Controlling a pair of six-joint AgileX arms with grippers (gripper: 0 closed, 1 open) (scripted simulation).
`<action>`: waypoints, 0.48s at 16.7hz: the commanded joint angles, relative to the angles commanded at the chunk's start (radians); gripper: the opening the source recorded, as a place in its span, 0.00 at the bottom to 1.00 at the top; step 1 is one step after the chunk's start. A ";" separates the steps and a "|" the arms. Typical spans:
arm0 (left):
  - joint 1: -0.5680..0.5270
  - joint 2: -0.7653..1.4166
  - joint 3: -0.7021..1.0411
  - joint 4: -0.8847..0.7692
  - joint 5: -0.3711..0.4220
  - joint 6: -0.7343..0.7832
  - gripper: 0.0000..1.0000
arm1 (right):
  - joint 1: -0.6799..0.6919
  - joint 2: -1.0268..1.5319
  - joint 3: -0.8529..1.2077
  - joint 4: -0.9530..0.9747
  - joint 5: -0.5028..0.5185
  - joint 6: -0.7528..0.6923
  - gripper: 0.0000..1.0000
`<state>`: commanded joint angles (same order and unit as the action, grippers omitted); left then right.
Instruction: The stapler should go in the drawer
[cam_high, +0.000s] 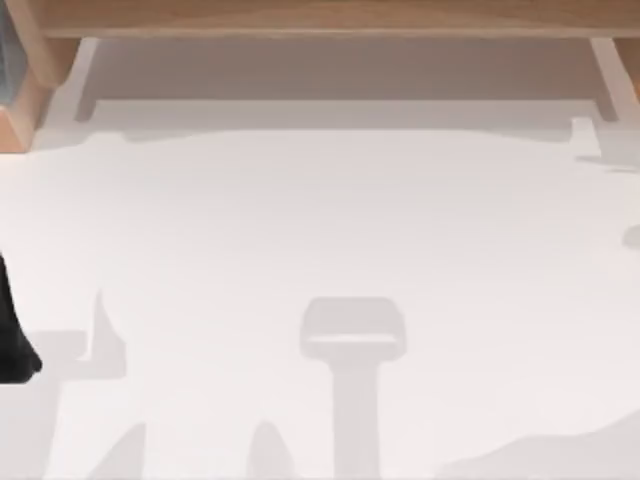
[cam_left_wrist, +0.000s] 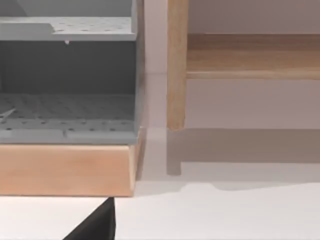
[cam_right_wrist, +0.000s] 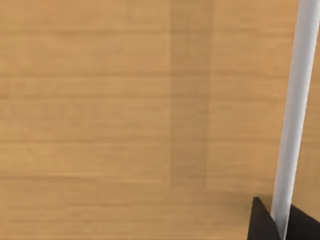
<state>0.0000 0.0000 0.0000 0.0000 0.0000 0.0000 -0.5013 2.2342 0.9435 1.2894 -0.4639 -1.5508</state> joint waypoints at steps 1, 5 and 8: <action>0.000 0.000 0.000 0.000 0.000 0.000 1.00 | 0.006 0.008 0.020 -0.012 0.007 0.000 0.00; 0.000 0.000 0.000 0.000 0.000 0.000 1.00 | 0.011 0.014 0.035 -0.021 0.013 -0.001 0.00; 0.000 0.000 0.000 0.000 0.000 0.000 1.00 | 0.015 0.018 0.046 -0.030 0.013 0.004 0.00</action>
<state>0.0000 0.0000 0.0000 0.0000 0.0000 0.0000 -0.4858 2.2519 0.9895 1.2590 -0.4513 -1.5465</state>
